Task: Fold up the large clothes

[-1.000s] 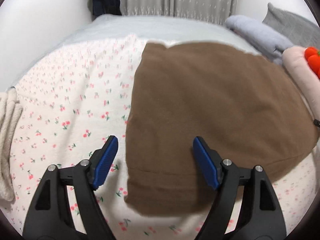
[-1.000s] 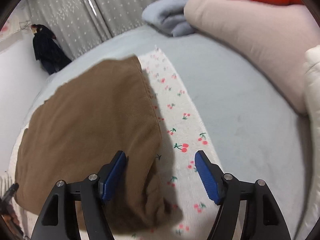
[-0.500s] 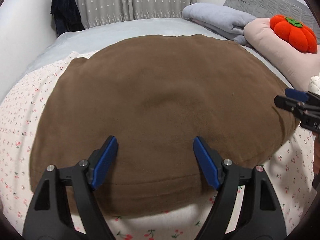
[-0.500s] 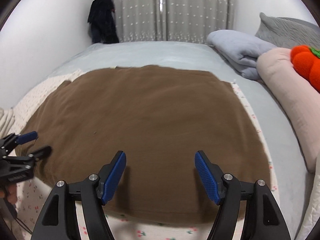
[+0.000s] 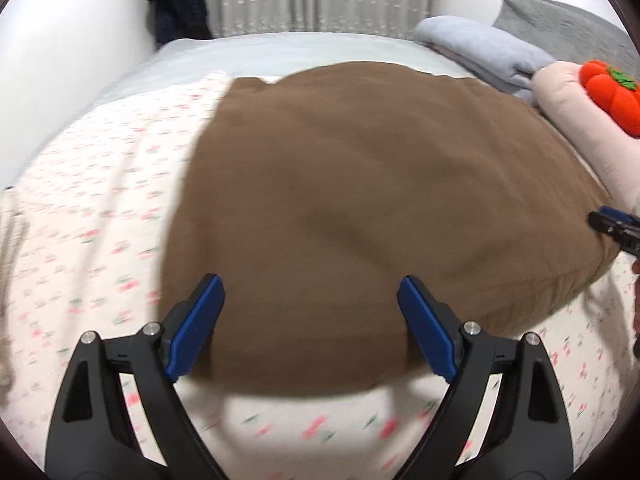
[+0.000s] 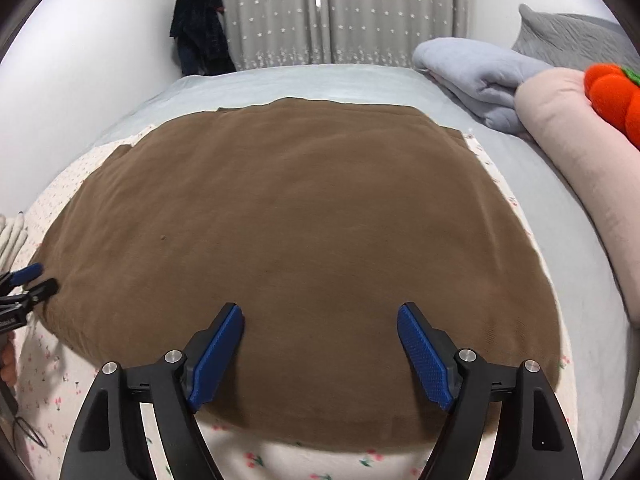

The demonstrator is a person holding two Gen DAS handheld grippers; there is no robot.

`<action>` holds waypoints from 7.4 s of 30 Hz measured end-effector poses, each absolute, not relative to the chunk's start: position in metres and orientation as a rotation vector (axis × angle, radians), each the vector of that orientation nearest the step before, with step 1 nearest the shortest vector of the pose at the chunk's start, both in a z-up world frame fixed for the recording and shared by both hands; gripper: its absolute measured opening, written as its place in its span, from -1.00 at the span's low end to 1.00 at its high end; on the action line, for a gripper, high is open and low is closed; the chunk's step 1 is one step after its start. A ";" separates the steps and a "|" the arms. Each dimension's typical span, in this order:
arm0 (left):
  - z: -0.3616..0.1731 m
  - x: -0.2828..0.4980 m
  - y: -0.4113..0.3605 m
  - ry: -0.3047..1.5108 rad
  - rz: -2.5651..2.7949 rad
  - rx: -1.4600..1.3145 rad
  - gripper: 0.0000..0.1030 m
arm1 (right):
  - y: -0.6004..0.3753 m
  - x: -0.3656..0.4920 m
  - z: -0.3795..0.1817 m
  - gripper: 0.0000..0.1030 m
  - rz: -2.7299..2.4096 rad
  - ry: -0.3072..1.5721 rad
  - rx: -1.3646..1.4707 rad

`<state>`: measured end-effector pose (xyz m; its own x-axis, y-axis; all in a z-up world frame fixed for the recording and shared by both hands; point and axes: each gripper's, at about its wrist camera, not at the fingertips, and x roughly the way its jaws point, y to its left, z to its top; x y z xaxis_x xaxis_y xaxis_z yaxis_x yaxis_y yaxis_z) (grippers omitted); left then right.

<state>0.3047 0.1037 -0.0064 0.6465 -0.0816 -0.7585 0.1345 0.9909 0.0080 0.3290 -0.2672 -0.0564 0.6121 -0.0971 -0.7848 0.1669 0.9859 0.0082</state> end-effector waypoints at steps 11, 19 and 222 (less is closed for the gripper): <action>-0.008 0.275 0.155 1.011 -0.173 -0.470 0.75 | -0.269 0.310 -0.037 0.60 -0.205 0.872 0.091; -0.044 0.287 0.143 1.042 -0.160 -0.689 0.75 | -0.269 0.312 -0.037 0.60 -0.172 0.871 0.137; 0.082 0.275 0.024 0.738 -0.759 -0.330 -0.09 | -0.275 0.150 0.068 -0.78 0.370 0.752 0.751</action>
<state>0.2749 0.0238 0.0817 0.4948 -0.7223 -0.4831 0.5031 0.6914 -0.5185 0.1498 -0.2751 0.0678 0.6841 0.5504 -0.4786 -0.0428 0.6854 0.7270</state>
